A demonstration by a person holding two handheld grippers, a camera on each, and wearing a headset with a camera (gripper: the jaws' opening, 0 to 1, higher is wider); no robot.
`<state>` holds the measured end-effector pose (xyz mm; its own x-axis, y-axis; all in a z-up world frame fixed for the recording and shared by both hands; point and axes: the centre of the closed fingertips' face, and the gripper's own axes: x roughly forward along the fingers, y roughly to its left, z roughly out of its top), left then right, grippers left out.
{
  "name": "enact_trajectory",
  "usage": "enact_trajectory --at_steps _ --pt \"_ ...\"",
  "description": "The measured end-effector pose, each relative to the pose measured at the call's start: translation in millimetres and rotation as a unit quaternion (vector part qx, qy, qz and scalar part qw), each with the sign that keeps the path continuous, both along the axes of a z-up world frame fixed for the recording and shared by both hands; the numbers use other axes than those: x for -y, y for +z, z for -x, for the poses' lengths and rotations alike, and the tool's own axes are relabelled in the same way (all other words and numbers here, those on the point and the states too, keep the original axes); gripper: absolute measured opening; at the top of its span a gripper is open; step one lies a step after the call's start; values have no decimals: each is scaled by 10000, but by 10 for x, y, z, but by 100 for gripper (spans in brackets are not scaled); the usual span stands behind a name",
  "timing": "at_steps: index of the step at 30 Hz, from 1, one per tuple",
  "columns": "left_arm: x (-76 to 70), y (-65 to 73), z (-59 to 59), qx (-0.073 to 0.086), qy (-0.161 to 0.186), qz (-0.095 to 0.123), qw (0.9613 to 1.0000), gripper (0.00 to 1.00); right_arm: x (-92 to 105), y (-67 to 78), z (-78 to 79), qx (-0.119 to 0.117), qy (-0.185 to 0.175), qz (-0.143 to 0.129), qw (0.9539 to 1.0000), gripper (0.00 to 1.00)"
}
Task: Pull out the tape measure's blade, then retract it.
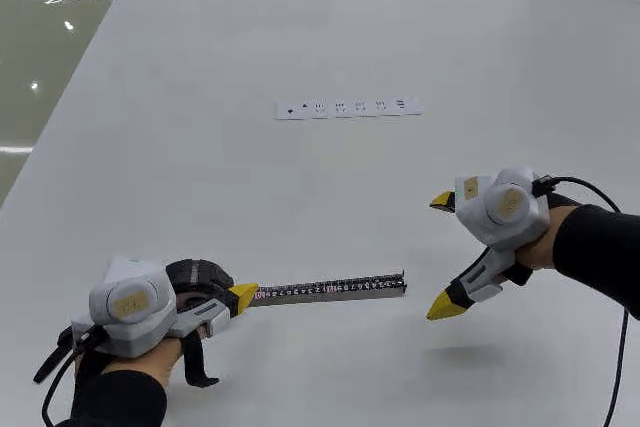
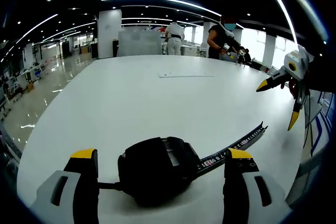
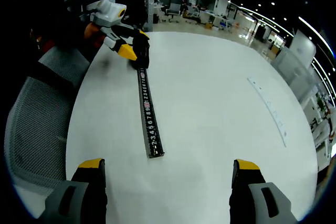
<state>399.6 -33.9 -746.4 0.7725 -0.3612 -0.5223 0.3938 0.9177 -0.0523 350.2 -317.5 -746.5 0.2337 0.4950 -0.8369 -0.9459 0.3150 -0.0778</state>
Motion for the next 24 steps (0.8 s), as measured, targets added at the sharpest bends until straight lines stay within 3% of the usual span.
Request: enact_trajectory --at_steps 3,6,8,11,16,24 --pt "12 -21 1 -38 6 15 10000 95 -29 -44 -22 -38 126 83 9999 85" --pt "13 -36 -9 -50 34 32 10000 94 -87 -104 -40 -173 186 101 9996 80" --pt "8 -41 -21 -42 66 43 10000 92 -105 -131 -49 -157 348 174 9991 69" --pt "5 -46 -29 -48 107 77 9999 89 -135 -201 -44 -340 383 226 9984 58" --pt "10 -55 -38 -11 91 36 10000 88 -153 -308 23 -611 470 320 9965 47" --pt "11 -68 -24 -12 86 23 10000 87 -207 -418 101 -723 704 527 9935 35"
